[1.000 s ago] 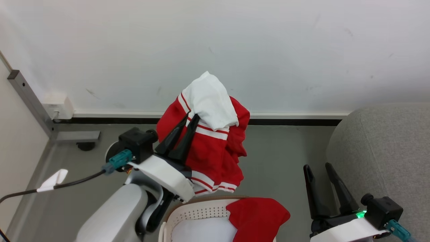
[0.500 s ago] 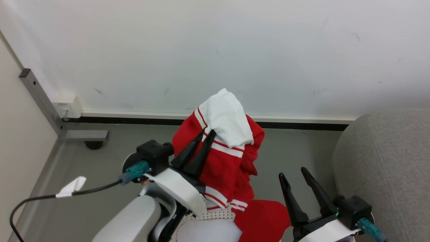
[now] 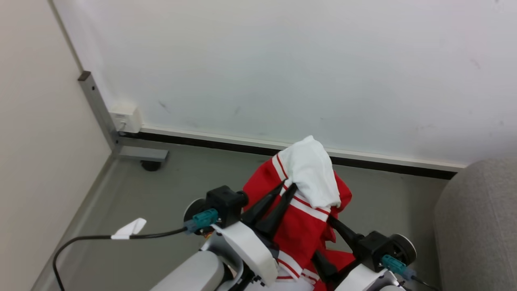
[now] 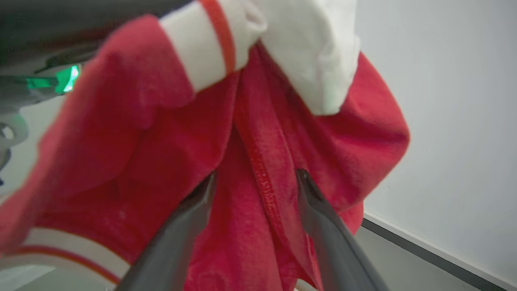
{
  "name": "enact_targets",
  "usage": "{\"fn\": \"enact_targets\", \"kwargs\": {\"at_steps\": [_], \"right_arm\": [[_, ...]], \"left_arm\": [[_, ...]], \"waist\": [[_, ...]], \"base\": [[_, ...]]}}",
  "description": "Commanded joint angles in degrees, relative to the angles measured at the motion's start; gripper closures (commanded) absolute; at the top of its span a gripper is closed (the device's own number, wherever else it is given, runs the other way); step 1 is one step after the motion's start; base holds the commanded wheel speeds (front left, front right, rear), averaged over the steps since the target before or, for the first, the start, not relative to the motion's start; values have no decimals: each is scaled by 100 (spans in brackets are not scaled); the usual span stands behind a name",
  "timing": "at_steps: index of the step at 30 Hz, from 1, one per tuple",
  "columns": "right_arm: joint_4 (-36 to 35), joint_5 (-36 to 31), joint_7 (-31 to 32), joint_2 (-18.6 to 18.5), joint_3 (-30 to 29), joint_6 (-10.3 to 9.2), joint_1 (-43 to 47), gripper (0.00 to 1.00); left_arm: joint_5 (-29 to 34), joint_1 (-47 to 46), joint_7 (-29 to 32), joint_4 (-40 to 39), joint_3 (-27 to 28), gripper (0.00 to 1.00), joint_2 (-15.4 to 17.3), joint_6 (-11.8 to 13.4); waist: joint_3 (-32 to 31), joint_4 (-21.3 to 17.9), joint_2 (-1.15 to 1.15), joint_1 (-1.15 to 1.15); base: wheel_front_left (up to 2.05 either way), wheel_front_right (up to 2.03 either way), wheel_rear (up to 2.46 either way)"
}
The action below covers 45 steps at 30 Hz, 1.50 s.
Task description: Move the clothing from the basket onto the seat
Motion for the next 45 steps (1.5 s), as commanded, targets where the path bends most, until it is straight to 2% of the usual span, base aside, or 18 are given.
{"fn": "enact_targets", "kwargs": {"at_steps": [1, 12, 13, 14, 15, 40, 41, 42, 43, 45], "right_arm": [[68, 51, 3, -44, 52, -12, -100, 0], [423, -96, 2, 4, 145, -12, -546, 0], [383, -76, 2, 10, 132, -12, -552, 7], [339, -57, 2, 15, 119, -12, -556, 63], [296, -54, 2, 19, 110, -12, -550, 100], [-98, 320, 2, 27, -3, -12, -248, 100], [-145, 366, 2, 29, -33, -12, -219, 100], [-196, 417, 2, 30, -73, -12, -193, 100], [-240, 467, 2, 28, -116, -12, -162, 100], [-283, 489, 2, 21, -134, -12, -138, 100]], "left_arm": [[79, 56, 12, -8, -18, 100, -28, -28], [8, 125, 203, -69, -324, 100, -132, -146], [-1, 120, 218, -73, -323, 100, -128, -139], [-15, 114, 228, -75, -317, 100, -114, -137], [-27, 105, 233, -76, -308, 100, -100, -136], [-156, 19, 74, -40, -88, 100, 40, 89], [-180, 30, 64, -36, -84, 63, 34, 92], [-212, 44, 50, -40, -79, 15, 22, 75], [-242, 58, 42, -45, -74, 0, 13, 62], [-264, 69, 36, -49, -69, 0, 13, 62]], "waist": [[-42, 110, 0, 0], [-95, 458, 0, 0], [-97, 471, 0, 0], [-96, 480, 0, 0], [-93, 485, 0, 0], [-62, 82, 0, 0], [-58, 41, 0, 0], [-53, -5, 0, 0], [-46, -56, 0, 0], [-37, -116, 0, 0]], "base": [[0, 0, 0], [0, 0, 0], [0, 0, 0], [0, 0, 0], [0, 0, 0], [0, 0, 0], [0, 0, 0], [0, 0, 0], [0, 0, 0], [0, 0, 0]]}}
